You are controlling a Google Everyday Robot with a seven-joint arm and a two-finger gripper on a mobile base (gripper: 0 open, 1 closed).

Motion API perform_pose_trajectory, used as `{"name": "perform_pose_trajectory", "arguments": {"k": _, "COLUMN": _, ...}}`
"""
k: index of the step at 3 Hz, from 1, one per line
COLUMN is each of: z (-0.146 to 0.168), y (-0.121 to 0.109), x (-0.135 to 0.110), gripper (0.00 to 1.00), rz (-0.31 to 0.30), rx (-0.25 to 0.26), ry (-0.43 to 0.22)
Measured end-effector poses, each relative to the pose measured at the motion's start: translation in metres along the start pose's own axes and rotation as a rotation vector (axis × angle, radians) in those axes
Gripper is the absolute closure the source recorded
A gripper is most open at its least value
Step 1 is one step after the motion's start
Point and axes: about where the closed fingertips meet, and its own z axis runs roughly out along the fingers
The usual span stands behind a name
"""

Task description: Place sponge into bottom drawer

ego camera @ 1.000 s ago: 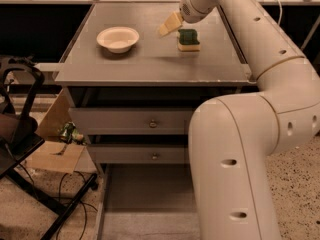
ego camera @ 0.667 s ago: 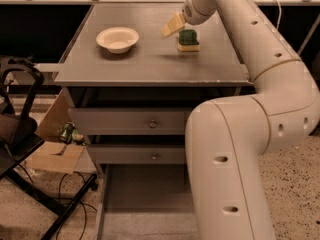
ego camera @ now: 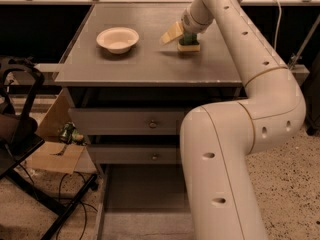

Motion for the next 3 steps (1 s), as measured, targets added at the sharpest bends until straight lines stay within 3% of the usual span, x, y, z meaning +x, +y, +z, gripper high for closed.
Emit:
{"name": "perform_pose_trajectory", "arguments": {"k": 1, "z": 0.0193, "y": -0.0001, "x": 0.0121, "gripper": 0.18, "rz": 0.022, "rx": -0.011, "ry": 0.03}}
{"name": "perform_pose_trajectory", "arguments": {"k": 3, "z": 0.0222, "y": 0.0001, "x": 0.0137, "gripper": 0.65, "rz": 0.024, "rx": -0.013, "ry": 0.034}}
